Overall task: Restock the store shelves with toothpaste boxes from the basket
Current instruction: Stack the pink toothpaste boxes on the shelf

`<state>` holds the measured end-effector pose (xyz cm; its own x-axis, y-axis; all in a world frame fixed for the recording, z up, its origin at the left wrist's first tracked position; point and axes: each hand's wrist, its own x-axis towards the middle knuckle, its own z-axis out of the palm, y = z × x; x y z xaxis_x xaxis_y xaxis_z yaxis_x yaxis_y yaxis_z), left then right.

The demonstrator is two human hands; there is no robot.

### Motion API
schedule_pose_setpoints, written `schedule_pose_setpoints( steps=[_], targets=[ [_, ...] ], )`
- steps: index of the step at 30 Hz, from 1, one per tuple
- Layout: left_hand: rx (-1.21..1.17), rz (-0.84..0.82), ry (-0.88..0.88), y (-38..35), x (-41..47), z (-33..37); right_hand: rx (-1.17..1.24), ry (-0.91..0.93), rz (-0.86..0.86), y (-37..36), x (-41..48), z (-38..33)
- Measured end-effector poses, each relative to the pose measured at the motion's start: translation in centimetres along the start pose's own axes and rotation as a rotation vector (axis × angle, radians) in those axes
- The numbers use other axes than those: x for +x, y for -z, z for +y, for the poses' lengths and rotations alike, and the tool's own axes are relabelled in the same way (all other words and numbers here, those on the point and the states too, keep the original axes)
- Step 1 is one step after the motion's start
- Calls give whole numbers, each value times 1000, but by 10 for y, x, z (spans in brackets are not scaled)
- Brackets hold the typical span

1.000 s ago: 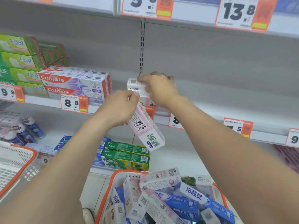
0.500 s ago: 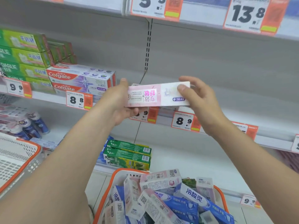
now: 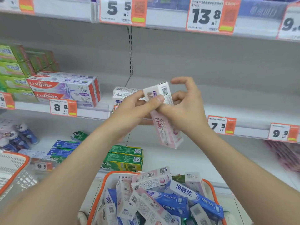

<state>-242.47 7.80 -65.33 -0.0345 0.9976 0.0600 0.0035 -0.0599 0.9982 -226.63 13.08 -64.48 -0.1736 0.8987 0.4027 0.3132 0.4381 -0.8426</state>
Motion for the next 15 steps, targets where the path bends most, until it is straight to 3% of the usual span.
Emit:
schedule_pose_setpoints(
  steps=[4,6,10,13,15],
  targets=[
    [-102,214,4,0,0,-2,-179,248,-152,-5,-6,6],
    [-201,277,48,5,1,-2,-257,289,-230,2,-1,12],
    [-325,409,129,17,5,3,-359,315,-216,12,10,25],
    [-190,389,187,29,12,7,-330,312,-223,8,14,32],
    [131,477,90,42,20,6,-316,282,-198,4,19,39]
  ],
)
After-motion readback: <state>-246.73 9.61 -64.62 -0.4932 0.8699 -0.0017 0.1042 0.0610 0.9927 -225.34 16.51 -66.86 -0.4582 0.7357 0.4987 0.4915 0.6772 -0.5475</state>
